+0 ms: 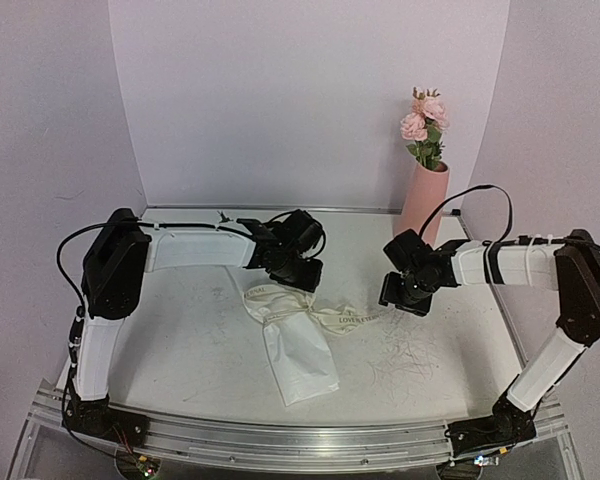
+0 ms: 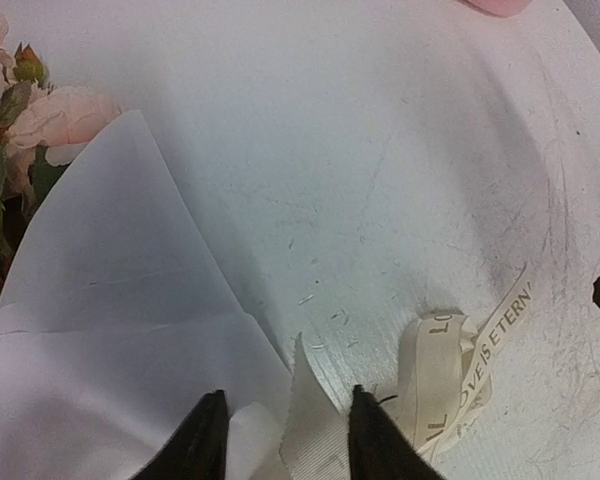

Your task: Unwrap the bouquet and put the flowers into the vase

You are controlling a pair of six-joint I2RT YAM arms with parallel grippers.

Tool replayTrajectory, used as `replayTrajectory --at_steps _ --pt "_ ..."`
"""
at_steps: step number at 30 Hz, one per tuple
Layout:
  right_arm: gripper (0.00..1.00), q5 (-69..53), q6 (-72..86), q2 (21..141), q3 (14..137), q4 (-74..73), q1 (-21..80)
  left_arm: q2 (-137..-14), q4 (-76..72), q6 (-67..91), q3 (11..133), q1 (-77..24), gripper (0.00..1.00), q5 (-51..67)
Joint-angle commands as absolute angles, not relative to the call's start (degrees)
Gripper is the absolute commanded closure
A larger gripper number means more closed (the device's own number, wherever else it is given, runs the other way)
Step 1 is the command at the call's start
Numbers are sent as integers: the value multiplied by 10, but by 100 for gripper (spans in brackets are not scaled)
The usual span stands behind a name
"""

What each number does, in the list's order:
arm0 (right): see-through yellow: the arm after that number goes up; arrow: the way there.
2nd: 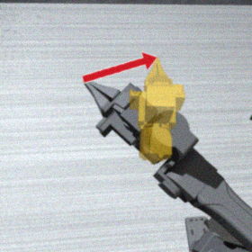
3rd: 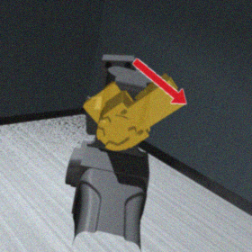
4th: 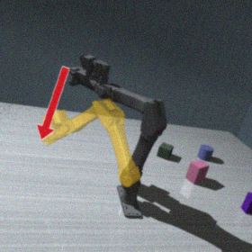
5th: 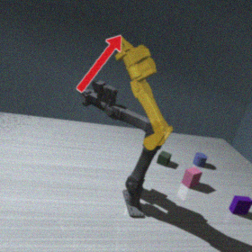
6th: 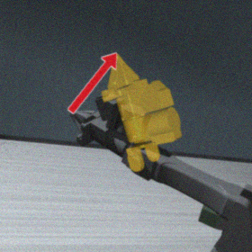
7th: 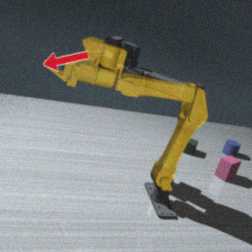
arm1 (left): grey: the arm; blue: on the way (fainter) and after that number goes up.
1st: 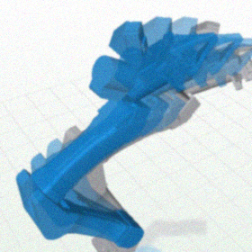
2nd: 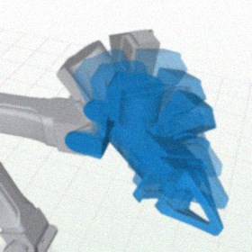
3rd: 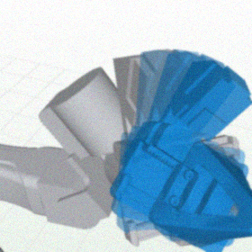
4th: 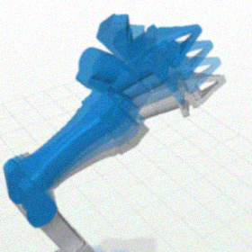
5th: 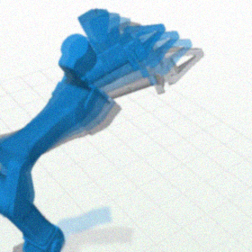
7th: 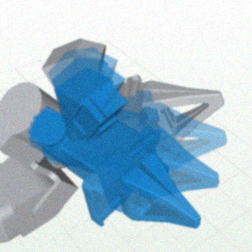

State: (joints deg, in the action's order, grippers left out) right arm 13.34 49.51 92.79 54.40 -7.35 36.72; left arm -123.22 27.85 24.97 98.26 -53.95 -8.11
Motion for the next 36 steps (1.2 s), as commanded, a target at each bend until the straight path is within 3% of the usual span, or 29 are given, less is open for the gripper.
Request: replayTrajectory --at_steps 1,3,21,36 --pt "37 127 495 942 570 -88 374 -1227 287 242 1009 -542 94 -63" --pt "37 124 498 948 575 -88 376 -1217 287 244 1008 -542 100 -63" --pt "42 119 586 1045 629 -108 404 -1090 259 258 904 -542 100 -57" --pt "43 105 609 1085 649 -108 411 -1087 220 262 856 -542 100 -53"
